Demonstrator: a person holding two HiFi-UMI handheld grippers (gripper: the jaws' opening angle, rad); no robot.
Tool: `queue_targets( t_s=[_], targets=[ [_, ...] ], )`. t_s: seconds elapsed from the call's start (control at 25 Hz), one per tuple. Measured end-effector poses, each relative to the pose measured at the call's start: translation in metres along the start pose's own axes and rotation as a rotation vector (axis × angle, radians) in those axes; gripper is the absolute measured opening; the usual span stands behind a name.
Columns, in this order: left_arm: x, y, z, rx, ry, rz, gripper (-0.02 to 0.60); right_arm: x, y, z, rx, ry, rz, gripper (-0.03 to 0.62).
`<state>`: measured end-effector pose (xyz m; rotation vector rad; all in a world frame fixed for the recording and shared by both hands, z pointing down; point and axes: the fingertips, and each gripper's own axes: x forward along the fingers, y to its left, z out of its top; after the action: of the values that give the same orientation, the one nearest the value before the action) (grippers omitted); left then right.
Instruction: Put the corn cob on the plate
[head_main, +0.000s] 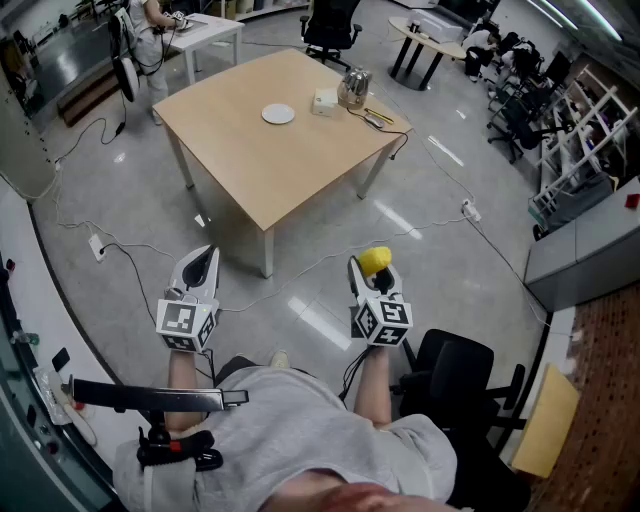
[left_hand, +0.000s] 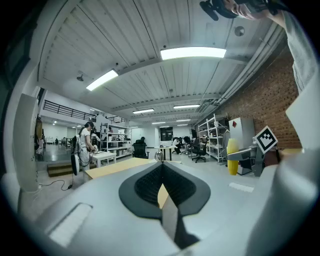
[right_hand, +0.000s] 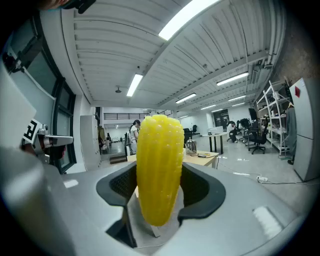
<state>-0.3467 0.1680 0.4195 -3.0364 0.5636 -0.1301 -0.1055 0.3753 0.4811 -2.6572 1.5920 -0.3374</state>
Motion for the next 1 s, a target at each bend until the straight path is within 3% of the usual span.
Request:
queue_targets(
  t_s=[0.52, 1.0],
  targets=[
    [0.007, -0.024, 0.014, 0.001, -0.002, -0.022, 0.020, -0.015, -0.019, 0.009, 0.025, -0.032, -0.014, 0.262],
    [0.070, -0.069, 0.009, 0.009, 0.014, -0.184, 0.020, -0.046, -0.073, -0.007, 0.065, -0.015, -0.154, 0.262]
  ],
)
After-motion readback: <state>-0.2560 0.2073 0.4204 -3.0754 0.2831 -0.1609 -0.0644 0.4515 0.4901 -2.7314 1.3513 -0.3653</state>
